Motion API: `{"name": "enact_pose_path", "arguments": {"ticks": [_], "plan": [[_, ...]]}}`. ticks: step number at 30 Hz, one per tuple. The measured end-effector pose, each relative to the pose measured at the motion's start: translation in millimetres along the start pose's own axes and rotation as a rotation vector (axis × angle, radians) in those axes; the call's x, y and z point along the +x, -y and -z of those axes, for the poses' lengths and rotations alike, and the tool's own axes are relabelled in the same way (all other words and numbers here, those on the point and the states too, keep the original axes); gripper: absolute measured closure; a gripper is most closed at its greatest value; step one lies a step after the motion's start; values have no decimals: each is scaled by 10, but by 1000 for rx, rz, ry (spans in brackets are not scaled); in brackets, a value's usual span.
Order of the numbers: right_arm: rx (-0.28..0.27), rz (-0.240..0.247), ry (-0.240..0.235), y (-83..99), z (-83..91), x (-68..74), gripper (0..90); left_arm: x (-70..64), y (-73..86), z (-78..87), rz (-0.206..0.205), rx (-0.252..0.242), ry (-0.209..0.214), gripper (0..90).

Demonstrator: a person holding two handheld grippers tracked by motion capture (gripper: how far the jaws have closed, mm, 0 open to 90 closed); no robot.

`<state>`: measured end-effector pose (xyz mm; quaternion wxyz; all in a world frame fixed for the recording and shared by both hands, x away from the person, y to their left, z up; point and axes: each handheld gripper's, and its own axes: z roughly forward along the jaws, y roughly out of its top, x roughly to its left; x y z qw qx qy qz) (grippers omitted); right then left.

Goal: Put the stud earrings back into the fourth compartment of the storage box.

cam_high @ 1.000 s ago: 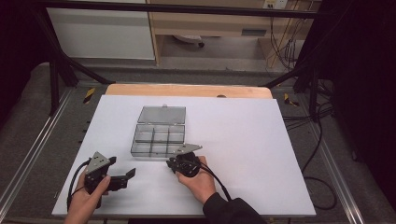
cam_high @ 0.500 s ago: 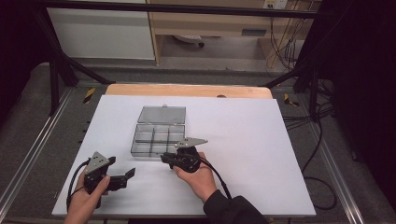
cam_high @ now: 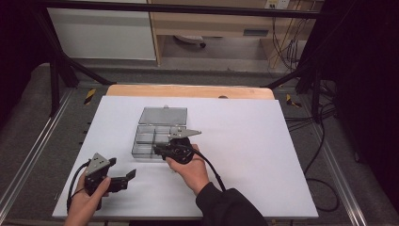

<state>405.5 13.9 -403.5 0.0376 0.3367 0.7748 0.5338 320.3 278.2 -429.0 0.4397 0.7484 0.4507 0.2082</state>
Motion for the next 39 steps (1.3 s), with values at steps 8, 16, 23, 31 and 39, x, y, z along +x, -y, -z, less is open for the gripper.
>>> {"name": "enact_pose_path", "arguments": {"ticks": [8,16,23,31,39], "plan": [[-1,14,27,-121,-135,-39,794,3,0,1,2,-1,0,88],[14,23,33,-200,-256,-63,794,19,0,11,13,-4,-10,70],[32,32,41,-227,-342,-75,794,17,-1,11,14,-5,-8,70],[45,46,41,-254,-401,-52,794,21,-1,12,16,-6,-7,70],[61,68,44,-304,-457,-26,795,20,-2,11,16,-5,-6,71]]}}
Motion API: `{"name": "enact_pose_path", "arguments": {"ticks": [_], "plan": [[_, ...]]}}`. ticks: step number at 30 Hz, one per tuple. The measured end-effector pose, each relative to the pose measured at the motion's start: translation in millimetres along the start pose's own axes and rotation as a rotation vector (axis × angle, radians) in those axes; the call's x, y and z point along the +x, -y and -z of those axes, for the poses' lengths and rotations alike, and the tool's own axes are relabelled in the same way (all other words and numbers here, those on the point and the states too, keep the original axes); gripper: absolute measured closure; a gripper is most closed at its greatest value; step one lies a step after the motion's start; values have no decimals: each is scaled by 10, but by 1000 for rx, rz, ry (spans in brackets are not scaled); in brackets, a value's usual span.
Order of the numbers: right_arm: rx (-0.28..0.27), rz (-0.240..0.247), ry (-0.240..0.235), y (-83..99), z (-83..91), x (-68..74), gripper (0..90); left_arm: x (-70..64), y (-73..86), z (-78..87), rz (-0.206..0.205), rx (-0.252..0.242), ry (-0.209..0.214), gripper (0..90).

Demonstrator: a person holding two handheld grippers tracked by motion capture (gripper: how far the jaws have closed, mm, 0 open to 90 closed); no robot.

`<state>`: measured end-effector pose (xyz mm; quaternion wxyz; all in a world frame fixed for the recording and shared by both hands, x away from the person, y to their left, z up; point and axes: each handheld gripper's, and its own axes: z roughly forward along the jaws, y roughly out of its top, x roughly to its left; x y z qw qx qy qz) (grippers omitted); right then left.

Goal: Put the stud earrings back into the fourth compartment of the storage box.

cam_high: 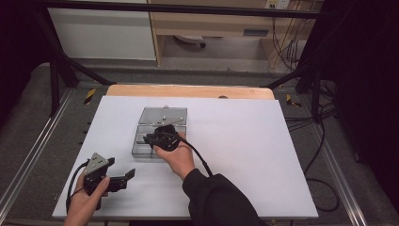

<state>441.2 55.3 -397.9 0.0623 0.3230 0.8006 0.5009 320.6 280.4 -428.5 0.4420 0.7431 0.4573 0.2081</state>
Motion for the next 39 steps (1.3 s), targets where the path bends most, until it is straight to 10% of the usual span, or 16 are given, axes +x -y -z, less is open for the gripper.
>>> {"name": "enact_pose_path", "arguments": {"ticks": [24,39], "plan": [[68,55,16,-8,-184,96,789,3,0,-2,-2,3,5,74],[39,76,69,-25,113,143,474,5,1,0,-5,7,2,74]]}}
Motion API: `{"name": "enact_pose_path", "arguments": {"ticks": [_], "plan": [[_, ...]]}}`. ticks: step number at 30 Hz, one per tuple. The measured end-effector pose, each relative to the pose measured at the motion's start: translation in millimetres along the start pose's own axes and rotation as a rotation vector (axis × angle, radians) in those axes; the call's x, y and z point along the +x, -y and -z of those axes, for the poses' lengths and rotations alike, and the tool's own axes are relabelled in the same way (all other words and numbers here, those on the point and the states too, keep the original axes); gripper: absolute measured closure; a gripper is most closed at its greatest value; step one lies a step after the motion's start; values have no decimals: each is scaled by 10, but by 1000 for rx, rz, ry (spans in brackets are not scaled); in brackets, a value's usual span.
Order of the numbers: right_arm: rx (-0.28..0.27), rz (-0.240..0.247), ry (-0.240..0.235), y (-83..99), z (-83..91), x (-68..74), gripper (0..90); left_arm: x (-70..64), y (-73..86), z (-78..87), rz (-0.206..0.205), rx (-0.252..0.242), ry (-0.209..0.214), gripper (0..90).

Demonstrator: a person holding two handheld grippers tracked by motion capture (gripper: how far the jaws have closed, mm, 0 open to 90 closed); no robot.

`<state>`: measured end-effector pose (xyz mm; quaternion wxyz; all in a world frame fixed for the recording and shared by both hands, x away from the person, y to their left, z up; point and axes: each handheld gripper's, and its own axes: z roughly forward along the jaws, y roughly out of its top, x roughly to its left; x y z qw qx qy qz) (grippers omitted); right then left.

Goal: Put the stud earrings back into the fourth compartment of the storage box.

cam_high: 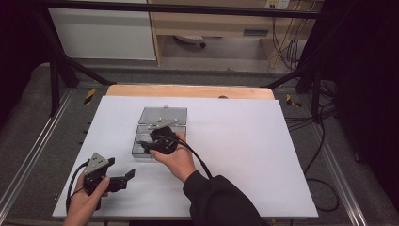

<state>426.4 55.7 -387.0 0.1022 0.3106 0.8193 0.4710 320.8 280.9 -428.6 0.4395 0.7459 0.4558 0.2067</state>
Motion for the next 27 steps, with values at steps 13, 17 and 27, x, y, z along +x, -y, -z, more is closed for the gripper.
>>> {"name": "enact_pose_path", "arguments": {"ticks": [13,17,27], "plan": [[13,6,23,221,420,-11,216,-1,5,-5,-4,6,-4,73],[16,0,12,275,491,-4,202,0,7,-5,1,7,-5,74],[39,25,4,528,654,-38,385,-3,8,-8,-2,10,-5,73]]}}
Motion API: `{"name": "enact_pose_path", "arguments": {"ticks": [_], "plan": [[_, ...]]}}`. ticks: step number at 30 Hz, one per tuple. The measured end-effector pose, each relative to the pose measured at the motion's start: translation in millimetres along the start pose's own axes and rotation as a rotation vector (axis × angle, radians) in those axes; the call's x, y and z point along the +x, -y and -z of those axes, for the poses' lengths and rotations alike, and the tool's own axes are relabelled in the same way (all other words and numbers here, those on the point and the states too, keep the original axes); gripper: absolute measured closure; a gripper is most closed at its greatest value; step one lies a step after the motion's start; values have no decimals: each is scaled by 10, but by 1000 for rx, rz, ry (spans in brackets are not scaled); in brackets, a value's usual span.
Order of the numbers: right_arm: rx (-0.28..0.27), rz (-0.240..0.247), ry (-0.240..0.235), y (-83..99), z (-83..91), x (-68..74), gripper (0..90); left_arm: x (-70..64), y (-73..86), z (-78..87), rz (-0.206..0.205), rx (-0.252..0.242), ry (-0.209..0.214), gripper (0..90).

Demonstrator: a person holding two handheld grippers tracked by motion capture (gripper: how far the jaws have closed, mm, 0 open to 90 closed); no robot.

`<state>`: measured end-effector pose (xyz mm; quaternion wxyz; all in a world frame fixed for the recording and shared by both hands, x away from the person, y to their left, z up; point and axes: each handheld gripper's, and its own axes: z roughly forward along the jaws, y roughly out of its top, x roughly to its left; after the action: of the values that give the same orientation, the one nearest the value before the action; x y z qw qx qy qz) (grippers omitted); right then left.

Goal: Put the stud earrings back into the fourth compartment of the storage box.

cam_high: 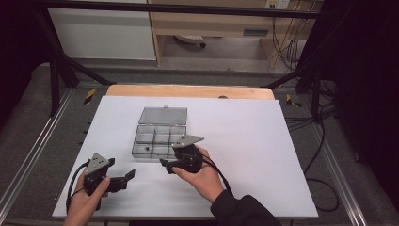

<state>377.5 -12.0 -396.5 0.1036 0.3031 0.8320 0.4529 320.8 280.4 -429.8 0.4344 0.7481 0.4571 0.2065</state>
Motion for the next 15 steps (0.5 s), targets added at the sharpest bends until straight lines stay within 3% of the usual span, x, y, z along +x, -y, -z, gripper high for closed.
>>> {"name": "enact_pose_path", "arguments": {"ticks": [7,15], "plan": [[34,0,-18,219,-26,-47,505,1,2,-2,-2,3,1,74],[75,16,-23,331,-109,-59,560,-3,2,-5,-4,3,3,74]]}}
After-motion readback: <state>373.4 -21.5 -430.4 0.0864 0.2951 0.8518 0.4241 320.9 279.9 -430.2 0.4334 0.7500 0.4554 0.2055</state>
